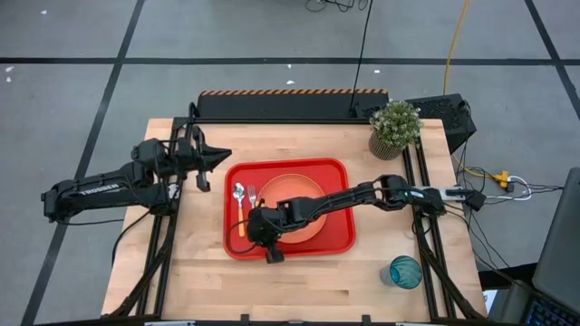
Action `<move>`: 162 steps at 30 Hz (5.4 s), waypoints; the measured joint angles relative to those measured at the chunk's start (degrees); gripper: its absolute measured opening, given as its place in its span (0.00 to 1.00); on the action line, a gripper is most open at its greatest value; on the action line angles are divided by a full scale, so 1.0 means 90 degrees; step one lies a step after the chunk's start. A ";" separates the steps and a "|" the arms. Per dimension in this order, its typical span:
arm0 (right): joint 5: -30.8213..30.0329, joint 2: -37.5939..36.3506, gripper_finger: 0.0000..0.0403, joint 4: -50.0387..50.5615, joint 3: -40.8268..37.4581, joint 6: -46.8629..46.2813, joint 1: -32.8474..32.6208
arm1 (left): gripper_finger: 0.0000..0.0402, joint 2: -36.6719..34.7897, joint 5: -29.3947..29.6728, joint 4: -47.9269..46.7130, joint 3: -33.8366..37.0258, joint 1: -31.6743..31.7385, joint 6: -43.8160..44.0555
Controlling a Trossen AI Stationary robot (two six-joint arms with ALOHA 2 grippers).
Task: Pick and place plate/cup/fork/spoon on tray
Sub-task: Adjust the light orange plate on the orange serving tray, then put the blue cup on the orange serving tray
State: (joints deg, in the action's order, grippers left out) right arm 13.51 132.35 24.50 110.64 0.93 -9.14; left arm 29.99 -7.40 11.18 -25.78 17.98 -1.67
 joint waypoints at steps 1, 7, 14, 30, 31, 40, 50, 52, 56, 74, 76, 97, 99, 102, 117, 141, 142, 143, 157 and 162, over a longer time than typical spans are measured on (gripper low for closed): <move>-0.0006 -0.0010 0.00 -0.0110 -0.0070 0.0014 -0.0001 | 0.06 0.0001 0.0000 -0.0074 0.0000 0.0000 0.0011; -0.0015 -0.0019 0.00 -0.1406 -0.0827 -0.0223 -0.0032 | 0.06 0.0001 0.0002 -0.0599 0.0002 0.0000 -0.0011; -0.0021 -0.0019 0.00 -0.1650 -0.0990 -0.0411 -0.0043 | 0.06 0.0001 0.0001 -0.0606 0.0002 -0.0001 0.0202; -0.0869 -0.0015 0.00 -0.1419 -0.0990 -0.0184 -0.0055 | 0.06 0.0001 0.0002 -0.0328 0.0002 -0.0001 -0.0013; -0.0883 -0.0014 0.00 -0.1405 -0.0990 -0.0147 -0.0065 | 0.06 0.0001 0.0002 -0.0311 0.0002 -0.0002 -0.0012; -0.0854 -0.0010 0.00 -0.1443 -0.0990 0.0053 -0.0240 | 0.06 0.0001 0.0002 -0.0272 0.0002 0.0000 0.0000; -0.1318 -0.0007 0.00 -0.1516 -0.0990 0.0095 -0.0322 | 0.06 0.0001 0.0002 -0.0265 0.0002 -0.0002 0.0053; -0.1350 -0.0007 0.00 -0.1538 -0.0990 0.0096 -0.0324 | 0.06 0.0001 0.0002 -0.0265 0.0002 -0.0002 0.0053; -0.1378 -0.0007 0.00 -0.1555 -0.0990 0.0072 -0.0323 | 0.06 0.0001 0.0002 -0.0265 0.0002 -0.0002 0.0053; -0.2062 -0.0007 0.00 -0.1581 -0.0990 0.0357 -0.0390 | 0.06 -0.0001 0.0002 -0.0261 0.0002 0.0000 -0.0070; -0.1913 -0.0005 0.00 -0.1679 -0.0990 0.0410 -0.0392 | 0.06 -0.0001 0.0002 -0.0262 0.0002 -0.0001 -0.0070; -0.1664 0.0012 0.00 -0.1778 -0.1172 0.0189 -0.0409 | 0.06 -0.0001 0.0002 -0.0168 0.0005 -0.0002 -0.0063; -0.1697 0.0012 0.00 -0.1765 -0.1172 0.0187 -0.0405 | 0.06 -0.0001 0.0002 -0.0170 0.0005 -0.0002 -0.0031; -0.1844 0.0064 0.00 -0.1828 -0.1172 0.0208 -0.0402 | 0.06 -0.0001 0.0002 -0.0168 0.0005 0.0000 0.0033; -0.2217 0.0289 0.00 -0.2225 -0.1169 0.0461 -0.0401 | 0.06 -0.0003 0.0002 -0.0141 0.0005 0.0000 0.0034; -0.2668 0.0239 0.00 -0.2961 -0.1177 0.1080 -0.0453 | 0.06 -0.0003 0.0002 -0.0143 0.0005 0.0000 0.0027; -0.2678 0.0227 0.00 -0.3115 -0.1177 0.1094 -0.0453 | 0.06 -0.0003 0.0002 -0.0141 0.0005 0.0000 0.0028; -0.2711 0.0222 0.00 -0.3283 -0.1177 0.1099 -0.0442 | 0.06 -0.0003 0.0002 -0.0141 0.0005 0.0000 0.0028; -0.2174 0.0222 0.00 -0.2321 -0.0425 0.1388 0.0055 | 0.06 -0.0001 0.0002 -0.0131 0.0005 -0.0001 0.0007; -0.2160 0.0214 0.00 -0.1099 0.0504 0.1576 0.0049 | 0.06 -0.0001 -0.0009 -0.0447 0.0005 -0.0001 0.0004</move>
State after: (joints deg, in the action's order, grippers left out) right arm -5.93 134.28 14.61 115.18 15.11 -8.69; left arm 29.98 -7.48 7.16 -25.74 17.97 -1.64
